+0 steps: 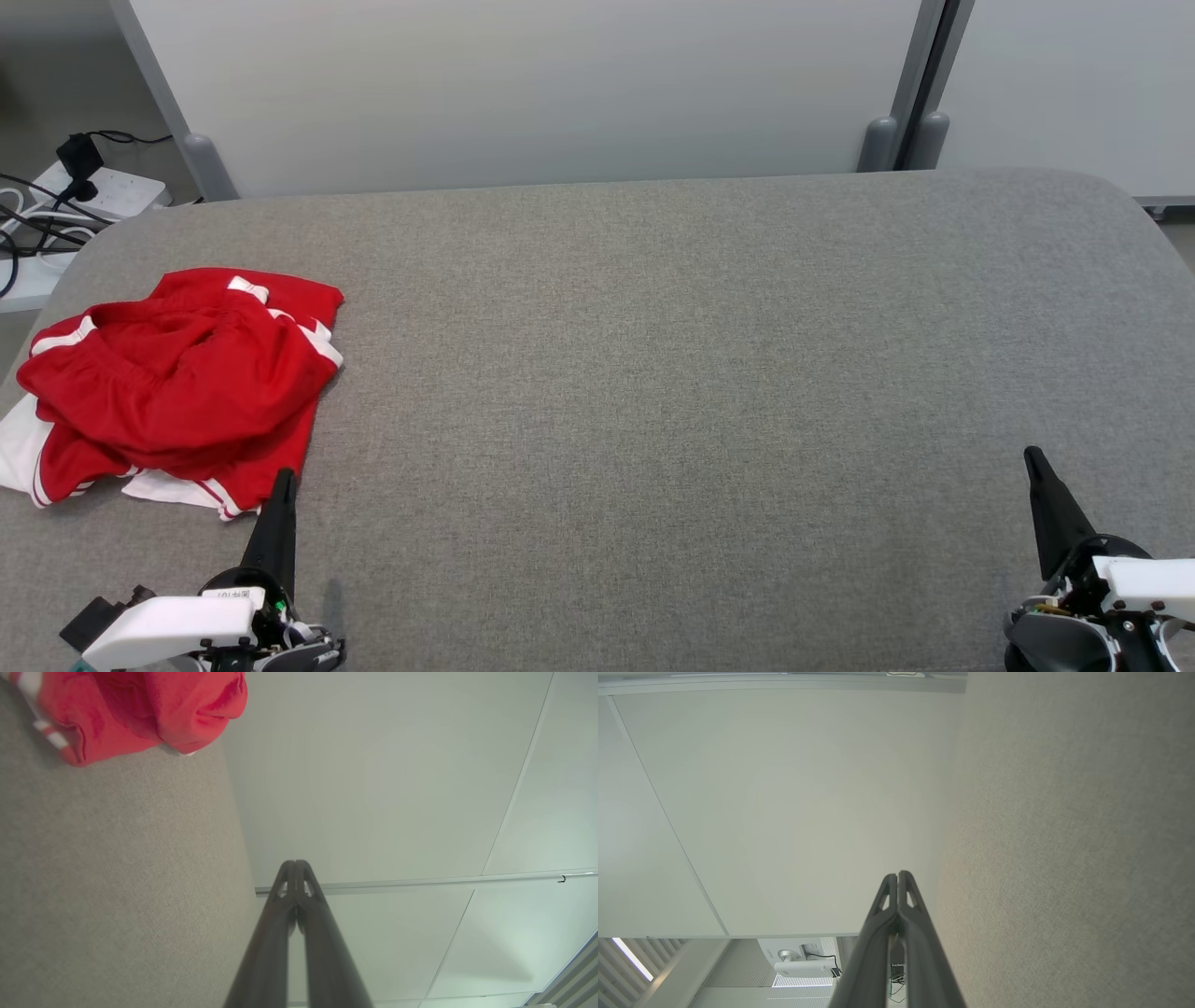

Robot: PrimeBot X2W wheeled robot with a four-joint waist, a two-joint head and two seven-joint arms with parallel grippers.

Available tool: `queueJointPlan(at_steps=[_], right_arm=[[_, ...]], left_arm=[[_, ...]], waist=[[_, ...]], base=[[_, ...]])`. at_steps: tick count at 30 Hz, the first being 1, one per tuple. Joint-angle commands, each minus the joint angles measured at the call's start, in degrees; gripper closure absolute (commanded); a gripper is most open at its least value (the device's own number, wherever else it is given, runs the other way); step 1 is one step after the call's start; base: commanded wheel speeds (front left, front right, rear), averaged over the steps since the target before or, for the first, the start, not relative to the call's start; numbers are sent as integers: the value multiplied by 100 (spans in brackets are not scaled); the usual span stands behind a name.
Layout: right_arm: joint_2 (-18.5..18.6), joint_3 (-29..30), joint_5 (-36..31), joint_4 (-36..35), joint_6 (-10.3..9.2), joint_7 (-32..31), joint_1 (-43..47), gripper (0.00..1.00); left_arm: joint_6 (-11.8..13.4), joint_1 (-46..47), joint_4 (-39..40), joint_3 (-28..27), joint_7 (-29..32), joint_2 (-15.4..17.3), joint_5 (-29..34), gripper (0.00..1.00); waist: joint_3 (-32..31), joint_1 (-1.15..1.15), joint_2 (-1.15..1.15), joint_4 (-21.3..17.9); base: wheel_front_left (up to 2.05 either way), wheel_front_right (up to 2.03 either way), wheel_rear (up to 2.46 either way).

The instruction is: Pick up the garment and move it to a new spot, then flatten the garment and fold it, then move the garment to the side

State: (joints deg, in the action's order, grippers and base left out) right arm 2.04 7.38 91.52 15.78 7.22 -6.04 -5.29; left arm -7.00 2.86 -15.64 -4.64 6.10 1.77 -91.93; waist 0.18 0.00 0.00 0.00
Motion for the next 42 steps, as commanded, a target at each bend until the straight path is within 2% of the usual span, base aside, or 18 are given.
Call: queueJointPlan(at_steps=[1, 16, 17, 18, 21, 28, 32, 42], right_arm=[[84, -88, 66, -176, 26, -43, -89, 100], [84, -88, 66, -176, 26, -43, -89, 100], [84, -88, 66, -176, 26, -43, -89, 0], [-3, -6, -3, 16, 0, 1, -1, 0], [-102, -43, -3, 292, -5, 1, 187, 0], [-66, -146, -98, 328, -4, 78, 7, 0], [-22, -244, -182, 375, -3, 160, -92, 0], [90, -487, -509, 503, 0, 337, -364, 0]], left_arm=[[-48, 332, 161, -186, 37, 110, -26, 100], [-48, 332, 161, -186, 37, 110, -26, 100], [-48, 332, 161, -186, 37, 110, -26, 0], [1, -8, -15, 1, -3, -6, 2, 0], [3, -247, -314, 20, -9, -122, 4, 0], [0, -98, -343, 11, -84, -74, 60, 0], [-1, -33, -372, 49, -164, -25, 143, 0], [-5, 149, -483, 155, -344, 119, 519, 0]], waist=[[0, 0, 0, 0], [0, 0, 0, 0], [0, 0, 0, 0], [0, 0, 0, 0], [2, 0, 0, 0], [1, 13, 0, 1], [12, 1, 0, 1], [23, 0, 0, 0]], base=[[0, 0, 0], [0, 0, 0], [0, 0, 0], [0, 0, 0], [0, 0, 0], [0, 0, 0], [0, 0, 0], [0, 0, 0]])
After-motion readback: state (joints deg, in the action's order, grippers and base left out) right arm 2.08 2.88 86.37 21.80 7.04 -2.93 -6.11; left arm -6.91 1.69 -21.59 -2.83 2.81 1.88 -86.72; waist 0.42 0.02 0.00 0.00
